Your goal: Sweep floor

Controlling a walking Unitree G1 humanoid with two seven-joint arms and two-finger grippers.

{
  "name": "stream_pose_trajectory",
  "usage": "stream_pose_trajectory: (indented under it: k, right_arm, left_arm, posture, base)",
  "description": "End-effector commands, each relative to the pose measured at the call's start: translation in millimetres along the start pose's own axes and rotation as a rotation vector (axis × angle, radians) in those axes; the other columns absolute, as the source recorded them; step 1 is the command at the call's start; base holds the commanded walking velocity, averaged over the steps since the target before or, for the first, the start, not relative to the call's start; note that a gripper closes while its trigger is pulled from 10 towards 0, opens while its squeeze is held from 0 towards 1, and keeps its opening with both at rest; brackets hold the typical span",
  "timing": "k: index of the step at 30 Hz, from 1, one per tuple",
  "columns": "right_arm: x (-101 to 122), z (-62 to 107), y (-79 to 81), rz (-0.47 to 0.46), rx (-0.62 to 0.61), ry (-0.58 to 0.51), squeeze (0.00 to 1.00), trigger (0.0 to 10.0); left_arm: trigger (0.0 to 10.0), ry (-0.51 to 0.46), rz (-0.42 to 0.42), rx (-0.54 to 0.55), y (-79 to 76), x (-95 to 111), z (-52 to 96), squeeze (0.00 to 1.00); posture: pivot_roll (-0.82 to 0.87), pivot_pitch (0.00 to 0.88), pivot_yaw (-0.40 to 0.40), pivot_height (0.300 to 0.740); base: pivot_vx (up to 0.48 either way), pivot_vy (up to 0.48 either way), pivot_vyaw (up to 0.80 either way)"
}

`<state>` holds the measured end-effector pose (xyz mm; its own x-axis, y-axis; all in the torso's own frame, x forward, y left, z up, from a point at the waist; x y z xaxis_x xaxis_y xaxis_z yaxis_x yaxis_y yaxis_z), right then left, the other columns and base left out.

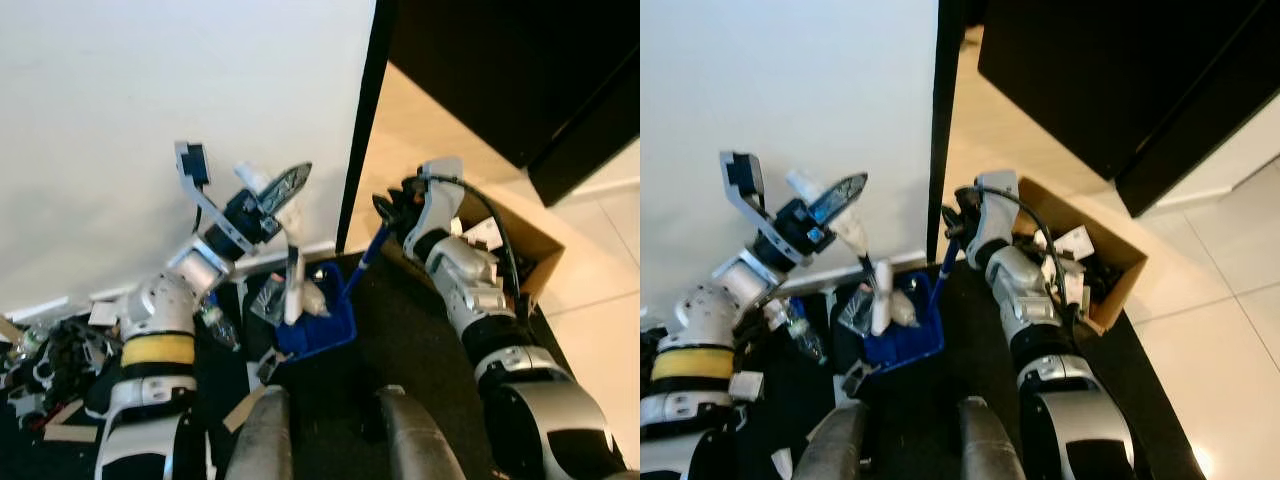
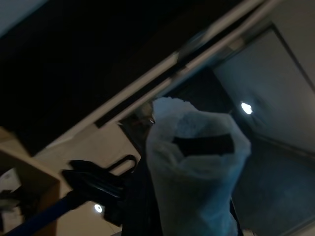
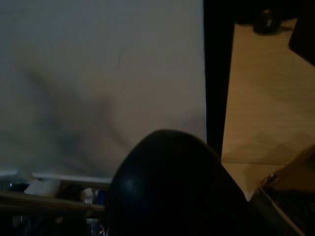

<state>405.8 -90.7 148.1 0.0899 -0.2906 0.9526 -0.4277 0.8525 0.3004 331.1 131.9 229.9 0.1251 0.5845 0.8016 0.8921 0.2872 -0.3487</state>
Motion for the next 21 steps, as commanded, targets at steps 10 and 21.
stream_pose_trajectory:
  k: [10, 21]
  right_arm:
    - [28.0, 21.3, -14.9, -0.054, 0.029, -0.136, 0.0, 10.0]
    - [30.2, 68.9, -50.6, -0.039, -0.096, -0.179, 0.0, 10.0]
  left_arm:
    - [10.0, -0.058, -0.151, -0.063, -30.1, 57.5, 6.7, 0.0]
    - [10.0, -0.239, -0.402, 0.051, -55.6, 161.2, 15.1, 0.0]
  posture:
    - [0.14, 0.268, 0.012, 0.74]
    - [0.15, 0.258, 0.038, 0.74]
  base:
    - [0.0, 0.0, 0.0]
    - [0.0, 0.0, 0.0]
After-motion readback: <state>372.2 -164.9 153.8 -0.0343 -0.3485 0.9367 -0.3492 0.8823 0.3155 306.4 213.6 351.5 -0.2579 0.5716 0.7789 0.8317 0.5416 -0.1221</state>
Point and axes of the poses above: a point about 5 cm out from each wrist's last joint towards the gripper, its own z axis pointing back from the gripper into the wrist, its own x axis along the axis of the wrist's last joint, y = z × x, the point moved 3 cm from there along -z, pointing out of the wrist towards the gripper, and after that the axes turned 10 degrees about -z, right-handed, at the moved point
